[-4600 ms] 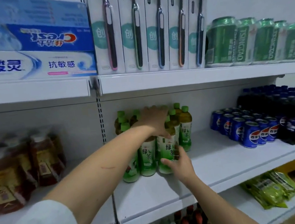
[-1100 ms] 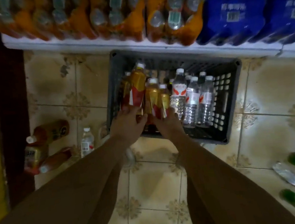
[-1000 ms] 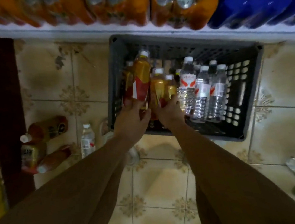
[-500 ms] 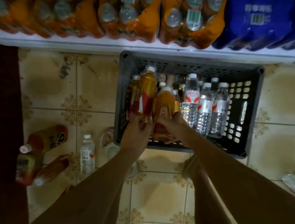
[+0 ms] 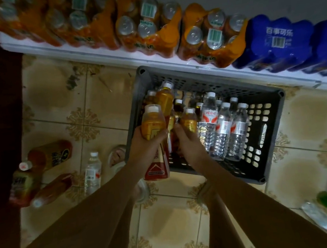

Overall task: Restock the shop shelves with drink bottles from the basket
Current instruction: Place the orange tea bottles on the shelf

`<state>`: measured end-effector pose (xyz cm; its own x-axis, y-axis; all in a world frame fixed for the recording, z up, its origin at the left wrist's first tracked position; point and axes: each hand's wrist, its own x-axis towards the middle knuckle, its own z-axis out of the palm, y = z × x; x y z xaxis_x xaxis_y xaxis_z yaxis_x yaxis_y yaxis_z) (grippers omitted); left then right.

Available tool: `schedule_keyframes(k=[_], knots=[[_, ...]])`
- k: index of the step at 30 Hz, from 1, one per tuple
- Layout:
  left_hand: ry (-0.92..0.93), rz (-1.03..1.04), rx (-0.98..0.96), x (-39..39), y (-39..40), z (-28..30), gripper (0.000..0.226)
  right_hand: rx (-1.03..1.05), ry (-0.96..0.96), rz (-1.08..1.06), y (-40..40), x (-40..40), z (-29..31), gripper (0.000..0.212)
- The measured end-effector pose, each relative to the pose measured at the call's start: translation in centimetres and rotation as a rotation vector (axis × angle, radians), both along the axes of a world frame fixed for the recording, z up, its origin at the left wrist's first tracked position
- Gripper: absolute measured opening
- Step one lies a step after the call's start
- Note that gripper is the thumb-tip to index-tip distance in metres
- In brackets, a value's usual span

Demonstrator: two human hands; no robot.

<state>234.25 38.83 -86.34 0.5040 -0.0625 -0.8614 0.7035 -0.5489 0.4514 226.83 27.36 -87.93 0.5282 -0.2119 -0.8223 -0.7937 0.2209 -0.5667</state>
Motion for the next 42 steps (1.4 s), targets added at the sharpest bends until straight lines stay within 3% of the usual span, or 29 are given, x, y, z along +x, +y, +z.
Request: schedule_keyframes(k=[3, 6, 9, 11, 15, 18, 20, 24, 31, 36, 42], knots=[[-0.059, -0.029, -0.012, 0.1, 1.2, -0.5, 0.049, -0.196, 0.09, -0.145, 0.5, 3.5, -2.6, 0.067], [-0.088, -0.055, -0.031, 0.3, 2.2, -1.2, 0.051, -0.21, 0.234, -0.178, 1.5, 7.5, -6.0, 0.099], [-0.091, -0.056, -0.027, 1.1, 3.4, -1.8, 0.066, -0.301, 0.333, -0.024, 2.4, 10.1, -8.6, 0.083], [-0.106, -0.074, -0.015, 1.8, 4.0, -2.1, 0.064, -0.331, 0.351, -0.004, 2.5, 10.6, -9.3, 0.082], [-0.123, -0.068, 0.019, 2.5, 5.1, -2.2, 0.064, -0.158, 0.292, -0.079, 1.8, 8.8, -9.6, 0.089], [-0.125, -0.075, 0.059, 2.6, 5.3, -1.2, 0.074, 0.031, 0.183, -0.159, 0.7, 6.1, -8.0, 0.036], [-0.128, -0.073, 0.075, 2.3, 4.8, 0.2, 0.075, 0.167, 0.149, -0.25, 0.3, 3.8, -5.7, 0.03], [-0.123, -0.093, 0.069, 0.9, 3.3, 4.8, 0.057, 0.331, 0.157, -0.386, -0.5, -0.8, 1.4, 0.05], [-0.147, -0.111, 0.005, -4.0, 0.4, 18.9, 0.052, 0.436, 0.046, -0.227, -4.2, -8.9, 18.7, 0.065], [-0.162, -0.018, -0.133, -8.0, -2.4, 30.9, 0.038, 0.34, -0.066, -0.079, -7.3, -12.5, 31.4, 0.086], [-0.265, -0.115, -0.361, -9.7, -6.5, 42.6, 0.035, 0.155, -0.234, -0.109, -9.8, -15.3, 44.0, 0.076]])
